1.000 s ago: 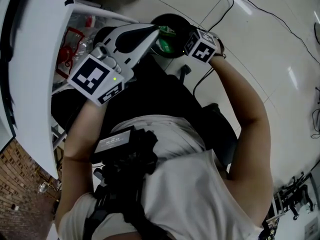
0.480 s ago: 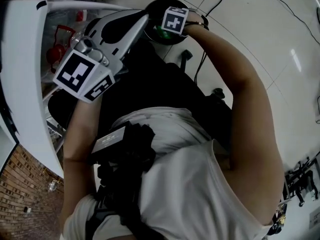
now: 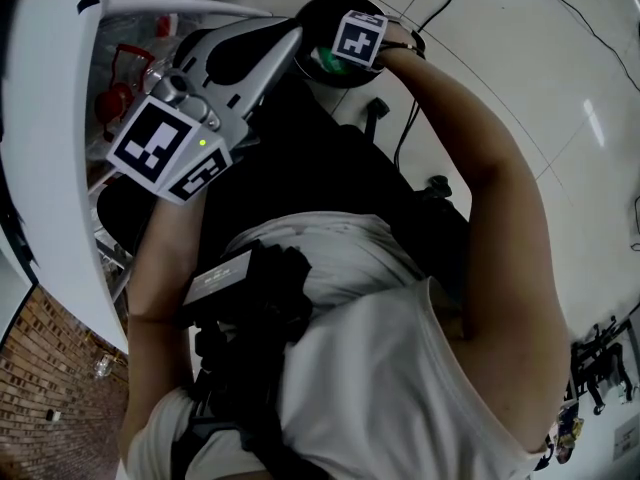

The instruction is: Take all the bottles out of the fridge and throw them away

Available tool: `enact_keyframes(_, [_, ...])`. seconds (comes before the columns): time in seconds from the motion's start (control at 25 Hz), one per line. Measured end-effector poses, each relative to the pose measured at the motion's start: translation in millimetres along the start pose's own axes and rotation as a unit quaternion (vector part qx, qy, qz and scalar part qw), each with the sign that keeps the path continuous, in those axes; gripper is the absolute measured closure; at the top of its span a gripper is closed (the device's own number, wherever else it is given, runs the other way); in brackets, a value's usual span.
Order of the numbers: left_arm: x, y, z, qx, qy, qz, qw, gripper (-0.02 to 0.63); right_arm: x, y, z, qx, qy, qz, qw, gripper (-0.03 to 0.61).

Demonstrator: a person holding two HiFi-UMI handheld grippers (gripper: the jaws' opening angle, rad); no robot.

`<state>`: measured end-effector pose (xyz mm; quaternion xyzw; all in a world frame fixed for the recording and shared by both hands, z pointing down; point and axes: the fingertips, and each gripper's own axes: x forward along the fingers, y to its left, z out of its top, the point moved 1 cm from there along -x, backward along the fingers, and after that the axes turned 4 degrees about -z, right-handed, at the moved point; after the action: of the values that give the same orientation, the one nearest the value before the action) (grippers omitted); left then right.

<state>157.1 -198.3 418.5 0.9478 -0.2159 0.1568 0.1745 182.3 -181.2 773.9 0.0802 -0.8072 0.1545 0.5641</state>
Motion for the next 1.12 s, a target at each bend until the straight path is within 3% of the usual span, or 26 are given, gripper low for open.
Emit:
enact_keyframes(0.4, [-2,-1,3,0.000,-0.007,0.001,1.0000,0.600,-13,-3,9,0.032,-0.031,0.000,0.999,0.529])
enact_keyframes(0.48, [-4,-1,3,0.000,-0.011,0.003,0.9999,0.600,-25,-8,17,0.051,-0.058,-0.007,0.997,0.578])
enact_keyframes(0.72, [-12,-1,9,0.001,-0.021,0.007,0.9997,0.600,-71,-3,45,0.082,-0.134,0.008,0.987,0.578])
enact_keyframes(0.84, [-19,-4,14,0.001,-0.030,0.007,0.9995,0.600,-115,1,65,0.109,-0.207,0.017,0.972,0.578])
enact_keyframes(1.04, [-34,-14,28,0.015,-0.043,-0.001,0.9990,0.600,-202,6,95,0.146,-0.337,0.019,0.930,0.578])
enact_keyframes(1.12, [-40,-24,35,0.024,-0.049,-0.010,0.9984,0.600,-244,11,107,0.144,-0.395,0.012,0.907,0.578])
